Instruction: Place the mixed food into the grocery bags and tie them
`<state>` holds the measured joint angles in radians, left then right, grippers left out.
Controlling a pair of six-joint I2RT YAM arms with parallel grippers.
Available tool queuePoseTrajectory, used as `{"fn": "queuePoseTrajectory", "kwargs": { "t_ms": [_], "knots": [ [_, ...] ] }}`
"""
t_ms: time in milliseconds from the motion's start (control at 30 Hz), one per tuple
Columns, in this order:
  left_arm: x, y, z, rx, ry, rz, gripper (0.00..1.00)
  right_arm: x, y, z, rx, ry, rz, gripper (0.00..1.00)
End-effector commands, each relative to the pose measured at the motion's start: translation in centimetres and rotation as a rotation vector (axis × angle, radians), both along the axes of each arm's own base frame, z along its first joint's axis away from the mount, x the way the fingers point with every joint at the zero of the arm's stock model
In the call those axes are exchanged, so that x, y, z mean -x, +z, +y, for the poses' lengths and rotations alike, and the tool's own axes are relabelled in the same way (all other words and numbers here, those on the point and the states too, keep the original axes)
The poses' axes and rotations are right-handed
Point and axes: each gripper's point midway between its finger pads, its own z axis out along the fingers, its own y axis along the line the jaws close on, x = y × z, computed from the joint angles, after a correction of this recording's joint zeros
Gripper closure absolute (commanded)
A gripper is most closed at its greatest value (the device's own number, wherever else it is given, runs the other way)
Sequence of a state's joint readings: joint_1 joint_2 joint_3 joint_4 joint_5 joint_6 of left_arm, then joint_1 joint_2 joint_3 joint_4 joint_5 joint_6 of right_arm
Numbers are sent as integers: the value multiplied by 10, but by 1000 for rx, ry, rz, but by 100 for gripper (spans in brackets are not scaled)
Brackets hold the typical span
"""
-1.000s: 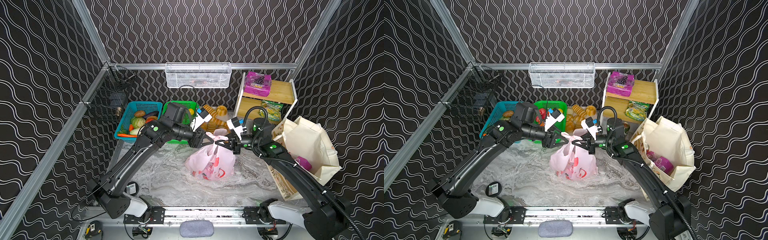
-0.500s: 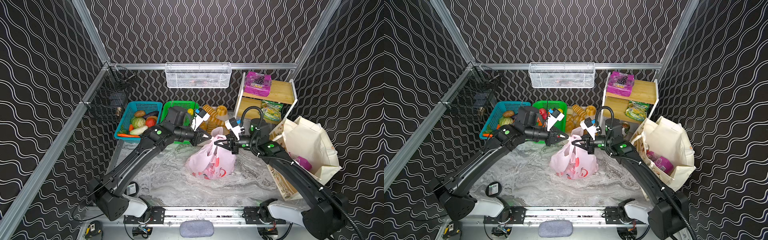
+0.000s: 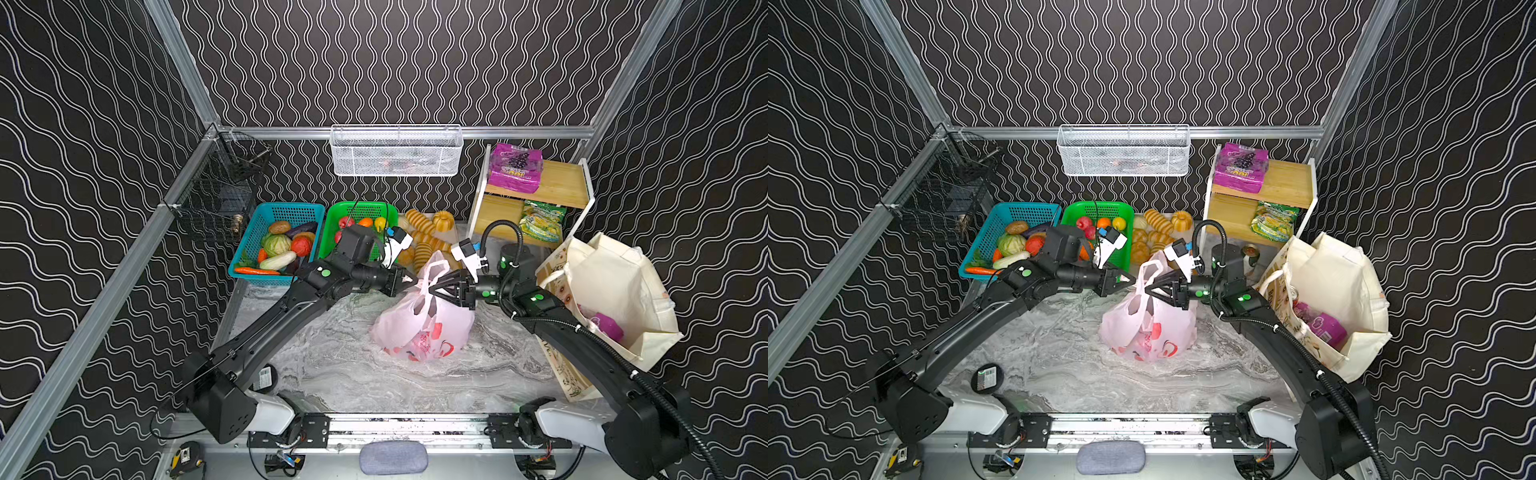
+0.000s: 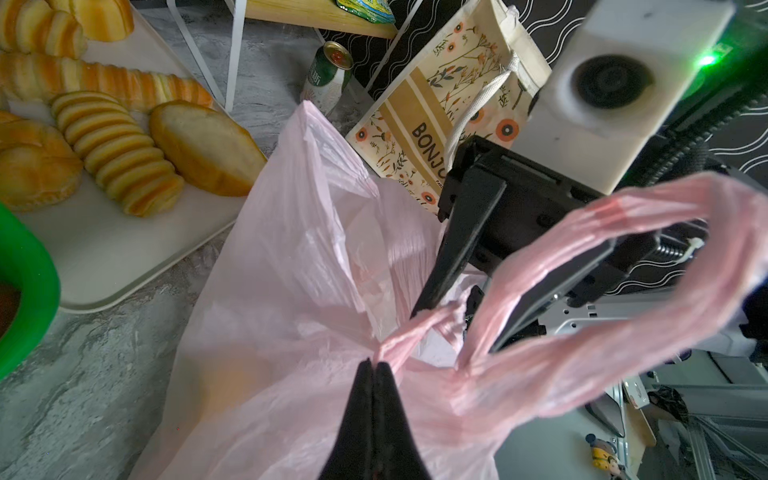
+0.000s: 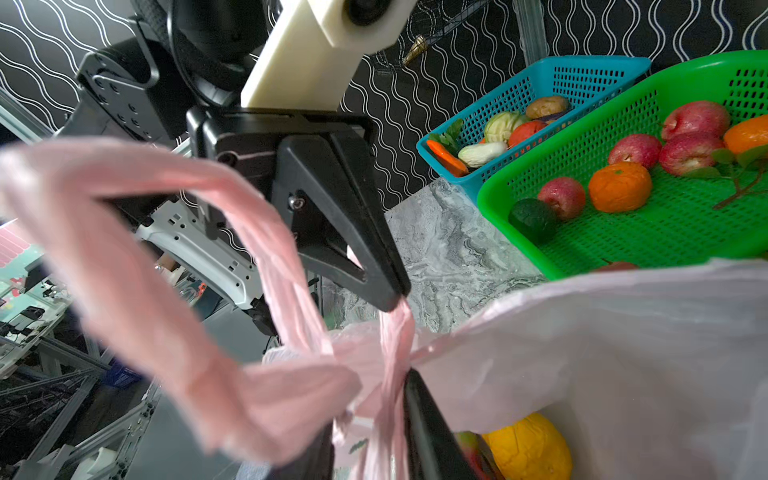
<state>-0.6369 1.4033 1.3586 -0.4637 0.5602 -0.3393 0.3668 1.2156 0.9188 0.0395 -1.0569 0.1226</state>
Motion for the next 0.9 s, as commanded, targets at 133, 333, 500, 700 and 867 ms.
{"fn": "queuePoseTrajectory", "kwargs": {
  "t_ms": [133,333,500,700,867],
  "knots": [
    [0,17,-7,61,-23,-22,100,1,4,2,-10,24,-8,63],
    [2,25,-4,43,-28,-48,100,-9,8,2,-4,-26,-17,97],
    [4,32,4,29,-13,-81,100,-22,6,-4,1,-127,-15,100],
    [8,37,13,19,21,-93,100,-38,3,-11,-23,-264,87,100],
    [20,58,7,128,-22,-101,100,-55,-1,-19,-39,-398,217,100]
  ]
}}
